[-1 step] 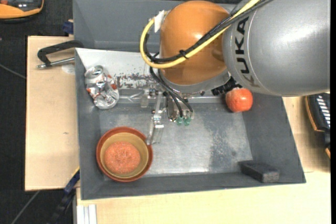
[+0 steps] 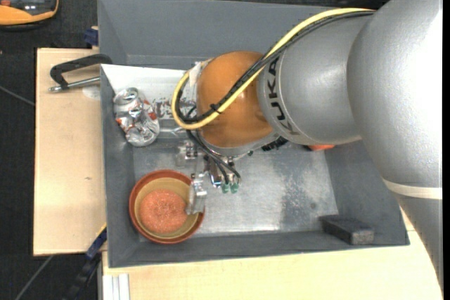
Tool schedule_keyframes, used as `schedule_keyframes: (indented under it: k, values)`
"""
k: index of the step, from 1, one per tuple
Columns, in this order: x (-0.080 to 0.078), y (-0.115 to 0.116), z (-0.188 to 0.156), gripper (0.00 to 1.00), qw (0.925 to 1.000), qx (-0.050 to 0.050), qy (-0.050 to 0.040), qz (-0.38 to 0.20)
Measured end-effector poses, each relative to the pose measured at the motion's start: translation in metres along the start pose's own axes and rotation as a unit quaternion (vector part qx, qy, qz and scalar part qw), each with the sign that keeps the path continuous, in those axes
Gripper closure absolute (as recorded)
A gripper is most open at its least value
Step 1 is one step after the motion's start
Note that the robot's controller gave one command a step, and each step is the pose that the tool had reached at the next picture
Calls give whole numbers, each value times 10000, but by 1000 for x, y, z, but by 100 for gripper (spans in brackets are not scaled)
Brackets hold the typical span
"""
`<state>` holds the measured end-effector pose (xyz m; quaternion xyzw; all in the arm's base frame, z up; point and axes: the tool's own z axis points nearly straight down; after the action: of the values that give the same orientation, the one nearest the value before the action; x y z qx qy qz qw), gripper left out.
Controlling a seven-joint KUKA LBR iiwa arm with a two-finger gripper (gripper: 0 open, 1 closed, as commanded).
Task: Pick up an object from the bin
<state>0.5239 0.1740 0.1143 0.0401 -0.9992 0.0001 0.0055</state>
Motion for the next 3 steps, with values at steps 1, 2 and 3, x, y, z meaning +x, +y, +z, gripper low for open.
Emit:
schedule_keyframes:
  k: [1, 2, 3]
  values:
    - [-1, 31, 46, 0, 9996, -5, 21, 264]
    - [21, 45, 42, 0, 9979, -22, -46, 647]
    - [9, 58, 43, 0, 9983, -32, -66, 572]
